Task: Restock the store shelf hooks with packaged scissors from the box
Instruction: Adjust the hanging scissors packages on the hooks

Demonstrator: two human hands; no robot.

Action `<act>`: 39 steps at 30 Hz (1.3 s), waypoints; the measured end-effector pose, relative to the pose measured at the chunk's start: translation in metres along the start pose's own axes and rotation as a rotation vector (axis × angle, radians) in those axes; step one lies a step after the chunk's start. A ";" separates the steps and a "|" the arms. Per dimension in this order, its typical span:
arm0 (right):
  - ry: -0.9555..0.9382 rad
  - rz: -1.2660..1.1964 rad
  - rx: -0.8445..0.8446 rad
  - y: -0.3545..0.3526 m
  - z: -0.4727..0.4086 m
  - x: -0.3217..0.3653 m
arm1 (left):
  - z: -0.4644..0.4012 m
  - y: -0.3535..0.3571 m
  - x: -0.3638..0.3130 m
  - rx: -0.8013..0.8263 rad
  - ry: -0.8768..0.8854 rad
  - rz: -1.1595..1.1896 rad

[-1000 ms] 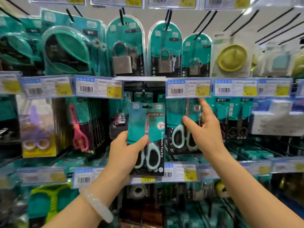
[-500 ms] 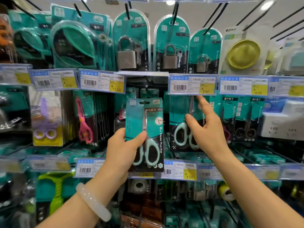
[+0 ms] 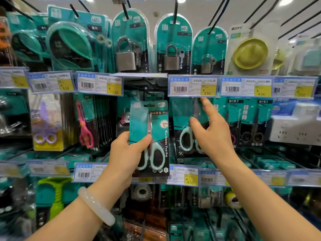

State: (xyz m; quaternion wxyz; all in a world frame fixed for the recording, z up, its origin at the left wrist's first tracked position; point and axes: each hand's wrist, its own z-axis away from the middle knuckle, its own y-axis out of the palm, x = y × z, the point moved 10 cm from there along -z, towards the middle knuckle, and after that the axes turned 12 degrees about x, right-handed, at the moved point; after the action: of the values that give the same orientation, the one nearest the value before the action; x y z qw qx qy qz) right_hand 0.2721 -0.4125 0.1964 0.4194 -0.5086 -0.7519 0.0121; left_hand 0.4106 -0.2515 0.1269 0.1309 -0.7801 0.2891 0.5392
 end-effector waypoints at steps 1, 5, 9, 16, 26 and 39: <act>-0.005 0.025 0.010 0.001 0.000 0.001 | 0.000 0.000 0.001 -0.005 -0.001 -0.001; -0.018 0.009 0.011 0.004 -0.003 0.005 | 0.000 0.001 0.001 -0.016 0.002 -0.013; -0.016 -0.056 -0.013 0.003 -0.005 0.000 | 0.000 0.001 0.000 -0.018 0.005 -0.013; 0.043 -0.228 -0.017 0.004 -0.002 -0.004 | 0.003 -0.010 -0.005 -0.034 0.014 -0.011; 0.043 -0.123 0.006 0.000 0.000 0.002 | 0.005 -0.012 -0.010 -0.013 0.041 -0.001; 0.139 -0.075 0.082 0.007 -0.010 -0.011 | 0.006 -0.020 -0.002 -0.025 -0.006 -0.013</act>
State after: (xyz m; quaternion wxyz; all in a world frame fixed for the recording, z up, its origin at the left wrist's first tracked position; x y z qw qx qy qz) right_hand 0.2854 -0.4215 0.1928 0.4914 -0.4622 -0.7381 -0.0082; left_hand 0.4172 -0.2316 0.1245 0.1256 -0.7820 0.2770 0.5441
